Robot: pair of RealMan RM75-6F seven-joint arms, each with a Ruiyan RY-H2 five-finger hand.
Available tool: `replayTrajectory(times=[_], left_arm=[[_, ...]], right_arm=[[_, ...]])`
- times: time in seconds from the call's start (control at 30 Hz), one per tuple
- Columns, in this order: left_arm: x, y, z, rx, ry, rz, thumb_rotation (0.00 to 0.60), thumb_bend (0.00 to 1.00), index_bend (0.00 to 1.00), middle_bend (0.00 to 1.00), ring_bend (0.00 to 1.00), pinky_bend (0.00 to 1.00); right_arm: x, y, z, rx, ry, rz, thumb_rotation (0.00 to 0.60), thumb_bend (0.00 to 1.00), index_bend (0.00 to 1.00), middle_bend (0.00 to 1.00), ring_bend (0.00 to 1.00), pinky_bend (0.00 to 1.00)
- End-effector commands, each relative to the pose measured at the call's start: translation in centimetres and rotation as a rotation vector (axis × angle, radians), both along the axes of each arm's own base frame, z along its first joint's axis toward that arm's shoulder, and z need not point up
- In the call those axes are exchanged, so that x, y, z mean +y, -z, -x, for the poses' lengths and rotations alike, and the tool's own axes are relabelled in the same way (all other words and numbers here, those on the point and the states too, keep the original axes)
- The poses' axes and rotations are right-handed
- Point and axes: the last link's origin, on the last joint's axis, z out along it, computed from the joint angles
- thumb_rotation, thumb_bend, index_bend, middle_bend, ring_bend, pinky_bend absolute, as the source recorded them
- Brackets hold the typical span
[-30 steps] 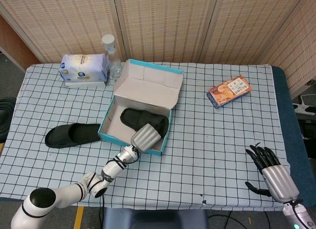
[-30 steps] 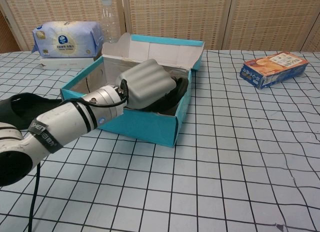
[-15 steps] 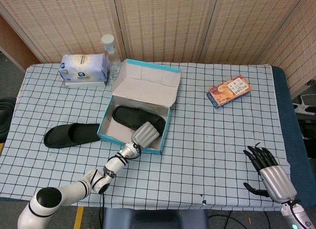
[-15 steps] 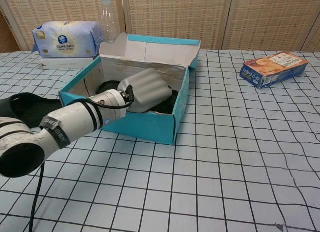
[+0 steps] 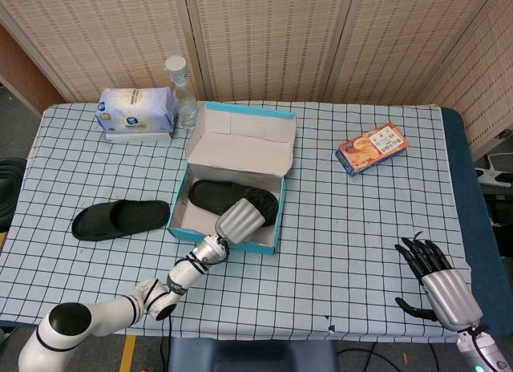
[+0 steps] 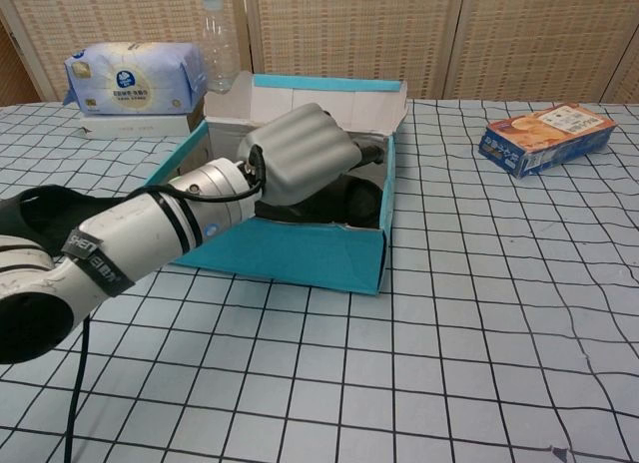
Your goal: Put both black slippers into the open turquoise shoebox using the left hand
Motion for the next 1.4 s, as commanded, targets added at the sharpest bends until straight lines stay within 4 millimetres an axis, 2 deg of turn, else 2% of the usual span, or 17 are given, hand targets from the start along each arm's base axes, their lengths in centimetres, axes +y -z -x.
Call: replayTrajectory(times=[0.03, 0.27, 0.47, 0.57, 0.7, 0.83, 0.9, 0.97, 1.13, 1.33, 1.4], left_arm=[[0.0, -0.7, 0.5, -0.025, -0.085, 0.044, 0.600, 0.45, 0.00, 0.09, 0.08, 0.25], [-0.6, -2.6, 0.0, -0.120, -0.121, 0.062, 0.600, 0.45, 0.00, 0.06, 0.05, 0.24], [-1.0, -4.0, 1.4, -0.131, -0.223, 0.114, 0.600, 0.44, 0.00, 0.01, 0.02, 0.21], [-1.8, -5.9, 2.2, -0.195, -0.266, 0.140, 0.600, 0.44, 0.00, 0.01, 0.02, 0.19], [-3.6, -10.2, 4.5, -0.360, -0.352, 0.189, 0.600, 0.43, 0.00, 0.01, 0.02, 0.19], [-4.7, -14.8, 8.8, -0.469, -0.474, 0.172, 0.600, 0.40, 0.00, 0.00, 0.00, 0.15], [-4.7, -16.0, 10.9, -0.468, -0.529, 0.136, 0.600, 0.39, 0.00, 0.00, 0.00, 0.13], [-4.9, -16.5, 13.1, -0.464, -0.612, 0.129, 0.600, 0.39, 0.00, 0.00, 0.00, 0.11], [-4.8, -16.3, 16.6, -0.409, -0.788, 0.139, 0.600, 0.38, 0.00, 0.00, 0.00, 0.09], [-4.1, -15.4, 19.9, -0.352, -0.934, 0.099, 0.600, 0.36, 0.00, 0.00, 0.00, 0.08], [-4.0, -15.4, 20.1, -0.349, -0.940, 0.093, 0.600, 0.36, 0.00, 0.00, 0.00, 0.08]], right_arm=[[0.1, -0.1, 0.0, -0.003, -0.001, 0.005, 0.490, 0.16, 0.00, 0.00, 0.00, 0.00], [0.1, -0.1, -0.1, -0.003, -0.005, -0.002, 0.490, 0.16, 0.00, 0.00, 0.00, 0.00], [0.1, 0.0, -0.1, -0.003, -0.009, -0.006, 0.490, 0.16, 0.00, 0.00, 0.00, 0.00], [0.2, 0.0, -0.2, -0.008, -0.019, -0.008, 0.489, 0.16, 0.00, 0.00, 0.00, 0.00], [0.1, -0.4, -0.3, -0.019, -0.038, 0.009, 0.489, 0.16, 0.00, 0.00, 0.00, 0.00], [0.1, -0.7, -0.4, -0.026, -0.047, 0.025, 0.490, 0.16, 0.00, 0.00, 0.00, 0.00], [0.0, -0.8, -0.7, -0.036, -0.065, 0.031, 0.489, 0.16, 0.00, 0.00, 0.00, 0.00], [0.0, -0.9, -1.4, -0.051, -0.096, 0.037, 0.491, 0.16, 0.00, 0.00, 0.00, 0.00], [0.0, -0.7, -2.9, -0.077, -0.158, 0.026, 0.489, 0.16, 0.00, 0.00, 0.00, 0.00], [0.4, -0.6, -3.4, -0.092, -0.173, 0.000, 0.490, 0.16, 0.00, 0.00, 0.00, 0.00], [0.5, -0.6, -3.4, -0.093, -0.172, 0.000, 0.489, 0.16, 0.00, 0.00, 0.00, 0.00]])
